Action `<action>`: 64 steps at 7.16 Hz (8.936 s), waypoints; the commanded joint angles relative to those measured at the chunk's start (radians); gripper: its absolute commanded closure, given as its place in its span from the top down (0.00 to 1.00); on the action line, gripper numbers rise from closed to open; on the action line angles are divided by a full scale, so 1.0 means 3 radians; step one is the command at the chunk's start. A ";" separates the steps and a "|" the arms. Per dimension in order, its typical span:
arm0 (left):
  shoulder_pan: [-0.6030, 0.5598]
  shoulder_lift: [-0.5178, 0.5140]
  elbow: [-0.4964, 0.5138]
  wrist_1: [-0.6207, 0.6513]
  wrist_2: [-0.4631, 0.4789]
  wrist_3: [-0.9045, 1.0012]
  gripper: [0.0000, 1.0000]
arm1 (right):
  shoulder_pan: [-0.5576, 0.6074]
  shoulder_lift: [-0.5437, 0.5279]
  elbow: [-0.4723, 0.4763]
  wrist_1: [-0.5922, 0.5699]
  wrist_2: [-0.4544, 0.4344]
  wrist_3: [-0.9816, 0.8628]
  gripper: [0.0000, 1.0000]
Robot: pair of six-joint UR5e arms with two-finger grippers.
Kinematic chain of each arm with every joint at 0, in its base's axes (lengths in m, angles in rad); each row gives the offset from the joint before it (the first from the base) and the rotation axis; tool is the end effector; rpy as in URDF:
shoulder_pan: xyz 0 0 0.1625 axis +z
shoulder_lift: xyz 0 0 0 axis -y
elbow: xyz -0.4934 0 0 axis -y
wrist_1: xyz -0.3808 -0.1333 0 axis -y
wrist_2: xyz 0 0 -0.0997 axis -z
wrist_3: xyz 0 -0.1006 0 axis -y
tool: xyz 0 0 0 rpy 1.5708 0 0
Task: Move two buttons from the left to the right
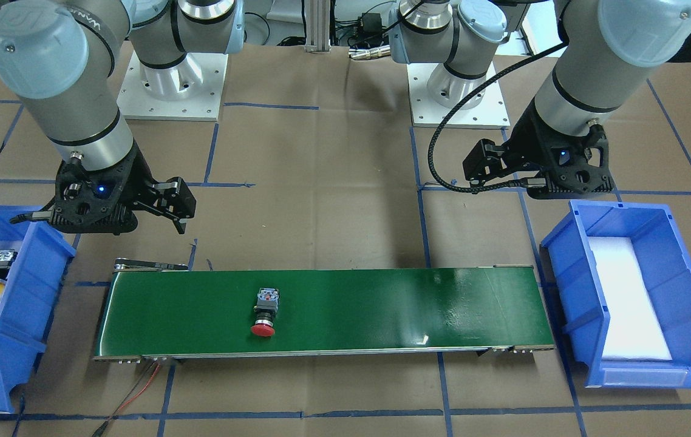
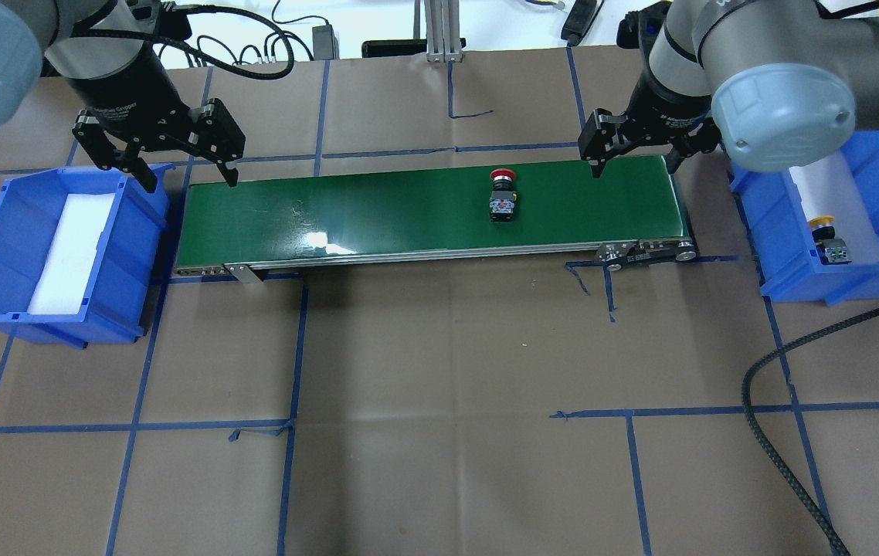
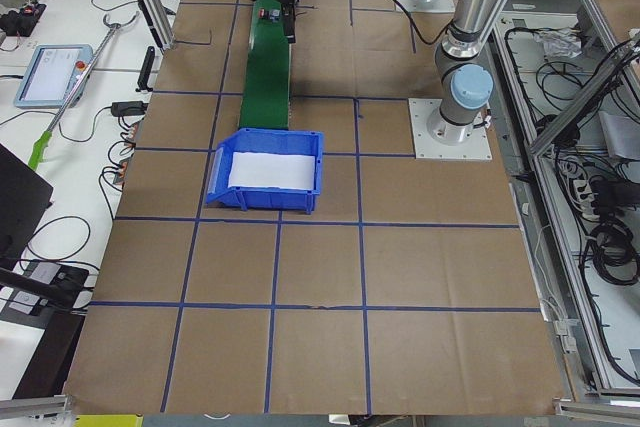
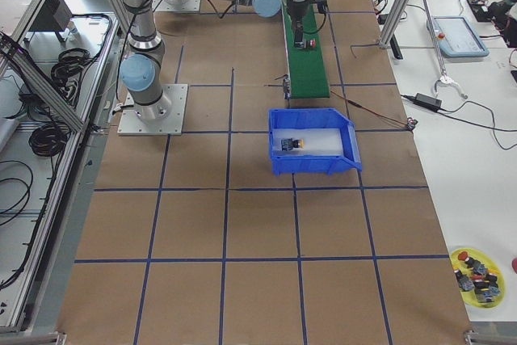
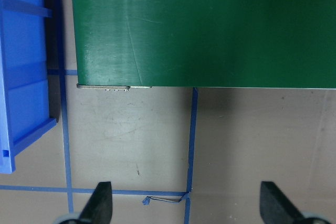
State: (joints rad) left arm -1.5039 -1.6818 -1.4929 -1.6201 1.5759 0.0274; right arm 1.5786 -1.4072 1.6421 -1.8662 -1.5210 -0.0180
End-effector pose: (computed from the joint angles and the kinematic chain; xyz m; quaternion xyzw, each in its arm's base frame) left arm -0.0973 -0.5340 0.5318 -0.0196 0.9990 0.0413 0.0006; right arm 0.1426 -0.5552 0.4664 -0.0136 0.9991 -0.0304 0.0247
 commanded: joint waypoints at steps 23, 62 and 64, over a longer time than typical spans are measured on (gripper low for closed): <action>0.0048 0.0043 -0.0101 0.0195 0.0009 0.0118 1.00 | -0.0336 0.0882 -0.1079 0.0497 -0.0263 -0.0418 0.04; 0.0033 0.0027 -0.0055 0.0200 -0.0084 0.0082 1.00 | 0.0250 -0.0709 0.0038 0.0790 -0.0125 0.0674 1.00; 0.0033 0.0032 -0.0055 0.0200 -0.0084 0.0082 1.00 | 0.0250 -0.0714 0.0038 0.0790 -0.0125 0.0664 1.00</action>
State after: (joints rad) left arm -1.4941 -1.6726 -1.5094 -1.5601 1.5509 0.0522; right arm 1.6536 -1.6223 1.6536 -1.6292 -1.5583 0.1834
